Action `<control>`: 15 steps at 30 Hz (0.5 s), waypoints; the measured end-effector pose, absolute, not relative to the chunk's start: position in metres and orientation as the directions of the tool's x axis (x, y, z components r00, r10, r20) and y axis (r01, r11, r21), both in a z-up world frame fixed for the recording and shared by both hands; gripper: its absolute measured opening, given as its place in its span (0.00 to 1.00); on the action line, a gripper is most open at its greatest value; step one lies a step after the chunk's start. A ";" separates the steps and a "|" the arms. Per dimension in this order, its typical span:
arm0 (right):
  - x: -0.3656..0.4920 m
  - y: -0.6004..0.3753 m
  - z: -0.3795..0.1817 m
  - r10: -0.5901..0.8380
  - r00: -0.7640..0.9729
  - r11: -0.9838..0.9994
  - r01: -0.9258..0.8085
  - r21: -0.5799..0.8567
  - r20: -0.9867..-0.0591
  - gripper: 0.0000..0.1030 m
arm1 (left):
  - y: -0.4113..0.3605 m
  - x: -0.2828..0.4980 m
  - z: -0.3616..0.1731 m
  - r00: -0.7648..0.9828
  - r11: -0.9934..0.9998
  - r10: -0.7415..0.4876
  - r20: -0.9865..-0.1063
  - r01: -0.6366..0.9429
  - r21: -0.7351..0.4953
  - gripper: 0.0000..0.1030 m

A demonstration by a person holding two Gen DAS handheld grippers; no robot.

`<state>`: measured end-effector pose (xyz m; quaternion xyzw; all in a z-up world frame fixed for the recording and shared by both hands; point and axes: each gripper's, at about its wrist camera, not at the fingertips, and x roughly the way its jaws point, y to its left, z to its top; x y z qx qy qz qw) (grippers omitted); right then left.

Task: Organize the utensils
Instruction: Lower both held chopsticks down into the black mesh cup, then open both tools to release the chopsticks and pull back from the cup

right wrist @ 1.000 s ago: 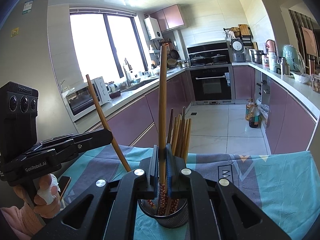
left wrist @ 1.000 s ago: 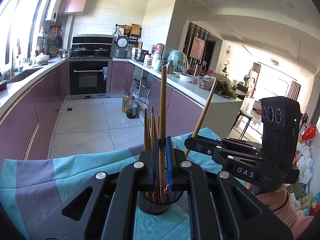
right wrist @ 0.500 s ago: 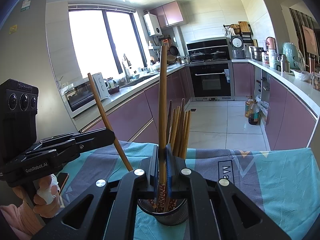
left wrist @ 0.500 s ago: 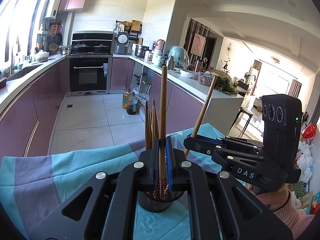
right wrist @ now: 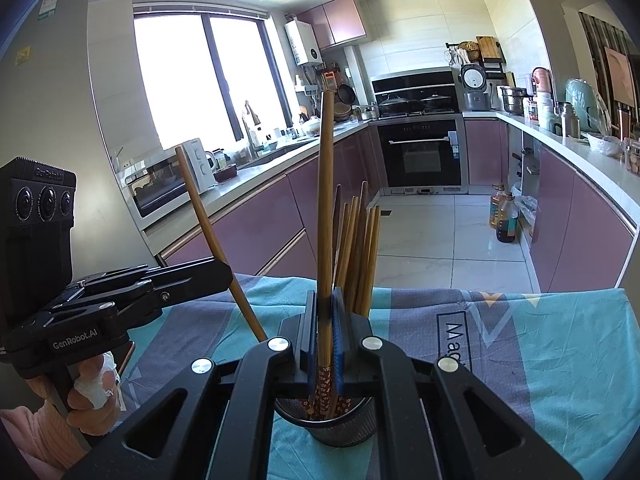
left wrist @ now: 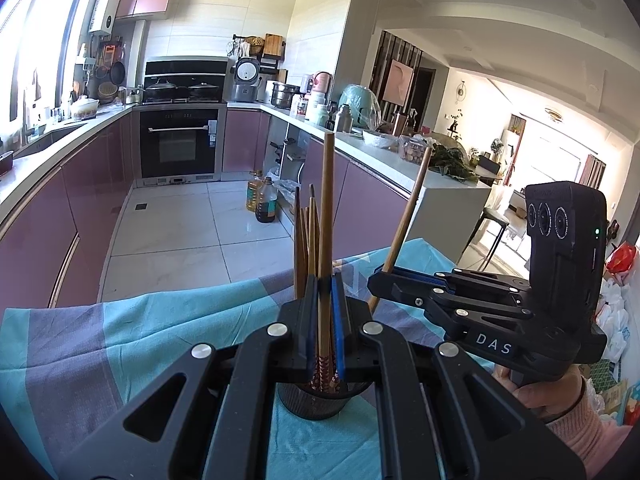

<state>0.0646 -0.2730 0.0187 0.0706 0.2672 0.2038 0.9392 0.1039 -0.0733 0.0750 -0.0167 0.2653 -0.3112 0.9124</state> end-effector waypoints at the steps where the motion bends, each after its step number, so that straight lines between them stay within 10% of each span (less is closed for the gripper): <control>1: 0.065 -0.273 0.018 0.421 0.772 0.907 -0.345 0.242 -0.476 0.06 | -0.074 0.105 0.075 0.664 0.805 -0.577 -0.476 0.560 -0.194 0.07; 15: 0.078 -0.262 -0.005 0.413 0.731 0.911 -0.338 0.237 -0.544 0.06 | -0.088 0.128 0.048 0.615 0.804 -0.556 -0.560 0.569 -0.173 0.07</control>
